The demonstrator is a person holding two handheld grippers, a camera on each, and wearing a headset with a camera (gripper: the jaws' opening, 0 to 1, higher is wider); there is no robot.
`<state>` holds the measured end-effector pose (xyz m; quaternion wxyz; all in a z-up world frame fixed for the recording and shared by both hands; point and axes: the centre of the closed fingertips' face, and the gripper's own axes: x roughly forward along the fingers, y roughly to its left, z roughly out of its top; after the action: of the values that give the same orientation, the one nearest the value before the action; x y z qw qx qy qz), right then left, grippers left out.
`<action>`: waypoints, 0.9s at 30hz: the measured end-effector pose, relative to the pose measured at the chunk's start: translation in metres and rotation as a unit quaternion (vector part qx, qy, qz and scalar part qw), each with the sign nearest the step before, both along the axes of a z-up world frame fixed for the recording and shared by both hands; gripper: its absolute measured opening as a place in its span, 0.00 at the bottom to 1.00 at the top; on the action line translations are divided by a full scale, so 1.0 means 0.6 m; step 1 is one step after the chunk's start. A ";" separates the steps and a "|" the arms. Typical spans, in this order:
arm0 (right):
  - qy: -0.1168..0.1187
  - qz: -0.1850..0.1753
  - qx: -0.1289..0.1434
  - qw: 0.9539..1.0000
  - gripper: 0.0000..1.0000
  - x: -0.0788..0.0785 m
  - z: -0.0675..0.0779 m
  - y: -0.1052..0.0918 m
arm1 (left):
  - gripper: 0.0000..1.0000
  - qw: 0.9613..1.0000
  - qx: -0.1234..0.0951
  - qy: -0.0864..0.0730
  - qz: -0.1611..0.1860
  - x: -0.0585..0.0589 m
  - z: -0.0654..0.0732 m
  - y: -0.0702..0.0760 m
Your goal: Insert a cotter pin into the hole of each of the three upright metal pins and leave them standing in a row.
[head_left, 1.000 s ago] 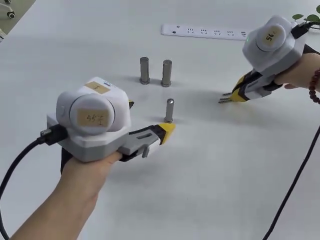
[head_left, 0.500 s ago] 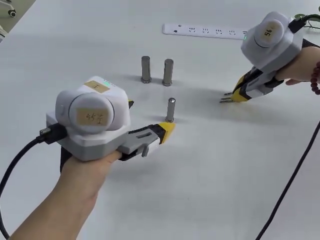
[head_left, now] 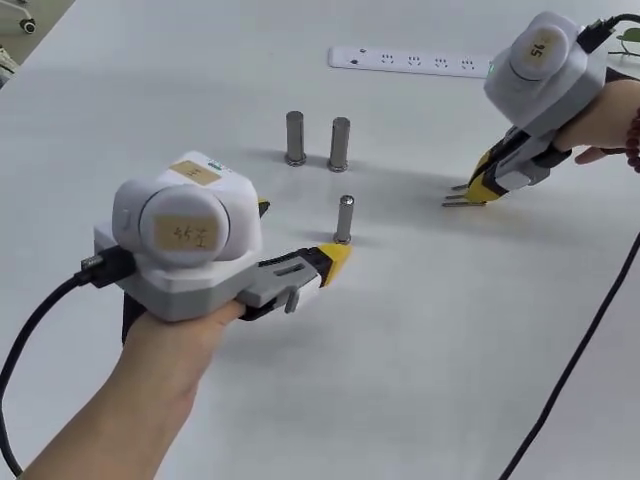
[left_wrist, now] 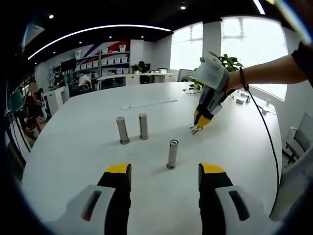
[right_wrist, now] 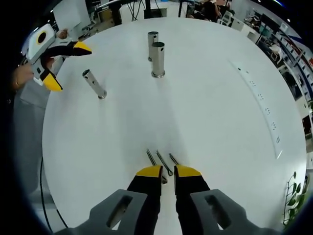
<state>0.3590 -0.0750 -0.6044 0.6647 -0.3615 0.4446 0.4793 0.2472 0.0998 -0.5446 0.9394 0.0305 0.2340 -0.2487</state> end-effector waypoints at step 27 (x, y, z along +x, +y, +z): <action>-0.007 0.060 -0.042 0.997 0.00 -0.008 -0.011 -0.003 | 0.52 1.000 0.007 0.015 -0.008 0.002 -0.012 0.004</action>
<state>0.3544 -0.0770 -0.6110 0.6221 -0.4189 0.4373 0.4963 0.2481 0.1025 -0.5518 0.9334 0.0352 0.2499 -0.2552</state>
